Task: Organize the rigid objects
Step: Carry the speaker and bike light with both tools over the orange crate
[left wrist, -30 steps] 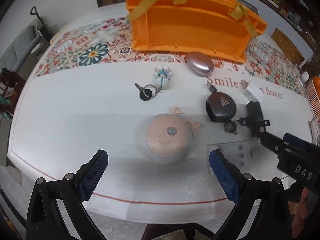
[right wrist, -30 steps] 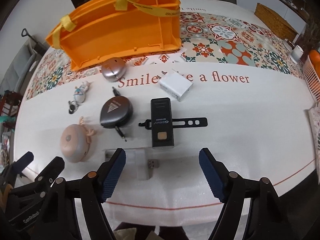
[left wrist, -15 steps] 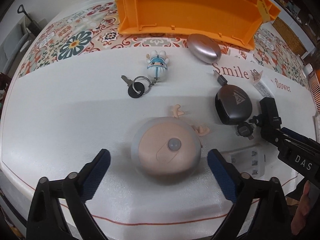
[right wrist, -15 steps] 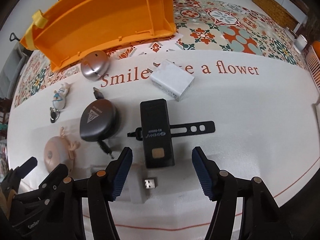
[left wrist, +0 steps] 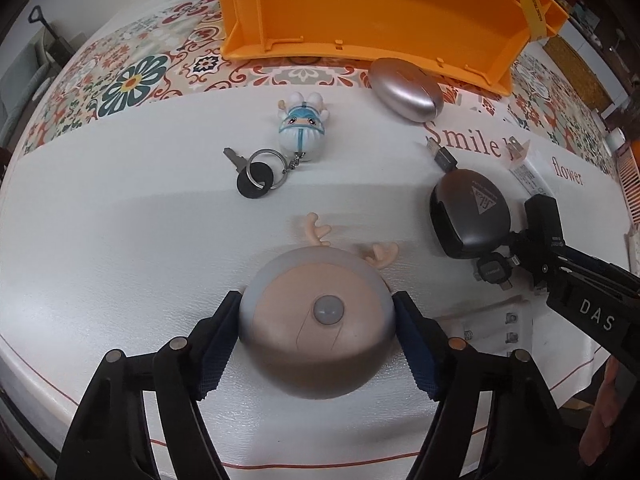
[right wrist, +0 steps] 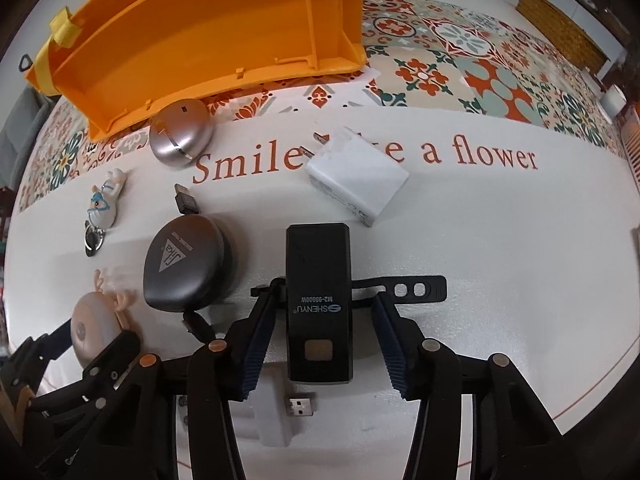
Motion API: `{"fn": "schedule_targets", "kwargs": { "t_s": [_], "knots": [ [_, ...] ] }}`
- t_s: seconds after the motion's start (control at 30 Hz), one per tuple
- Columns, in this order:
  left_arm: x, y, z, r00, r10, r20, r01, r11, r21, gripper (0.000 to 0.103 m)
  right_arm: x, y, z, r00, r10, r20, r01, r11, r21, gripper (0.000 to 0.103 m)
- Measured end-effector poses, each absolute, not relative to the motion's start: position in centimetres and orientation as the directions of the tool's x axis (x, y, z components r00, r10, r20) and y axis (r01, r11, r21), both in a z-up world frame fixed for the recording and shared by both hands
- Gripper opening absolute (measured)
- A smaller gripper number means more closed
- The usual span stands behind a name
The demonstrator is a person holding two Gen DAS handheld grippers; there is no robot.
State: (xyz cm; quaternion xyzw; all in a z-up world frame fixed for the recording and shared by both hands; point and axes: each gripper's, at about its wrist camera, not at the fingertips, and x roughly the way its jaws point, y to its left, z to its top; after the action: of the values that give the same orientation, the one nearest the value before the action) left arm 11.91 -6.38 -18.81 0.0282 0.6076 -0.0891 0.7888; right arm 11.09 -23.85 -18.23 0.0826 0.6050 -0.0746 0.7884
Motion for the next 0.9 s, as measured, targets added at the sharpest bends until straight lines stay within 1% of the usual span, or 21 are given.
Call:
{"fn": "schedule_targets", "kwargs": {
  "t_s": [0.03, 0.07, 0.1, 0.17, 0.57, 0.9],
  "knots": [
    [11.9, -6.3, -18.8, 0.246, -0.108, -0.963, 0.172, 0.983, -0.066, 0.074, 11.2, -23.8, -18.2, 0.258, -0.018, -0.966, 0.215, 0.976, 0.039, 0.046],
    [11.8, -6.3, -18.8, 0.246, -0.109, -0.963, 0.169, 0.983, -0.068, 0.074, 11.2, -23.7, -18.2, 0.261, -0.022, -0.965, 0.214, 0.976, 0.036, 0.039],
    [11.8, -6.3, -18.8, 0.248, -0.107, -0.963, 0.166, 0.984, -0.067, 0.074, 11.2, -23.7, -18.2, 0.264, -0.029, -0.964, 0.212, 0.977, 0.029, 0.035],
    [11.6, -6.2, -18.8, 0.248, -0.103, -0.963, 0.161, 0.985, -0.064, 0.074, 11.1, -23.6, -18.1, 0.270, -0.005, -0.963, 0.202, 0.978, 0.051, 0.029],
    [10.5, -7.0, -16.3, 0.323, -0.100, -0.941, 0.158, 0.986, -0.050, 0.074, 9.5, -24.6, -16.8, 0.307, 0.068, -0.949, 0.157, 0.980, 0.121, 0.029],
    [9.4, -7.6, -12.0, 0.404, -0.109, -0.908, 0.139, 0.989, -0.057, 0.074, 8.0, -25.0, -13.2, 0.369, 0.115, -0.922, 0.100, 0.982, 0.163, 0.029]
  ]
}}
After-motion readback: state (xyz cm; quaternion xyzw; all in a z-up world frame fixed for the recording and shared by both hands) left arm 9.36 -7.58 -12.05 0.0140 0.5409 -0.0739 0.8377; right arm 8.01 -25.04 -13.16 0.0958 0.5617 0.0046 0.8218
